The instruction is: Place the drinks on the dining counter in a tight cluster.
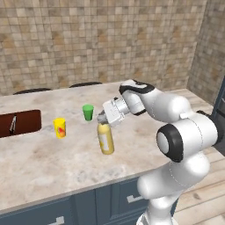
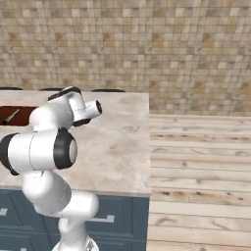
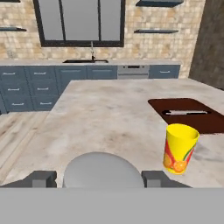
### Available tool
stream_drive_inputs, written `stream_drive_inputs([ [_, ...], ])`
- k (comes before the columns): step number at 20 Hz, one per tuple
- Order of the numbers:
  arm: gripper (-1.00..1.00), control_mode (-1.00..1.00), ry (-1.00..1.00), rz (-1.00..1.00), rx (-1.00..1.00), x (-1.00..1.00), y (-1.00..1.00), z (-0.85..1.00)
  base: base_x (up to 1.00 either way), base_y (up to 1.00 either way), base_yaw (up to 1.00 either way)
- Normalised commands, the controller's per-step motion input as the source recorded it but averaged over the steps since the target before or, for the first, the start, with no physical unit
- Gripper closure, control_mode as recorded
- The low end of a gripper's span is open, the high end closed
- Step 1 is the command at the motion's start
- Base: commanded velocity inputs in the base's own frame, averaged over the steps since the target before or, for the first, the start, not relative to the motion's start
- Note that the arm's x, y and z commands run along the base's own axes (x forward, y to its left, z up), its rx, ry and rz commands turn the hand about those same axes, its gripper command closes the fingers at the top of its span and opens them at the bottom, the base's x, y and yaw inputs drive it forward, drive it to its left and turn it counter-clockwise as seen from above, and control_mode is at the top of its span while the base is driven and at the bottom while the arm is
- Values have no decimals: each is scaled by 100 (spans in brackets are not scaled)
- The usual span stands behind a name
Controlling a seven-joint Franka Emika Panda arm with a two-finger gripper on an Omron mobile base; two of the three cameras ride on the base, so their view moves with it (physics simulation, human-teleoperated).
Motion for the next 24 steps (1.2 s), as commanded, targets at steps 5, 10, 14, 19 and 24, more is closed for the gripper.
stream_drive_inputs([
  [5,100,-100,-9,-6,0,-38,-9,-35,0,0,0],
  [10,100,-100,-1,-7,0,-14,-18,-24,0,0,0],
  [14,-100,-100,0,-5,0,-27,-16,-29,0,0,0],
  [19,-100,-100,0,-2,0,-19,-17,-17,0,0,0],
  [24,-100,-100,0,-3,1,-12,-6,-1,0,0,0],
])
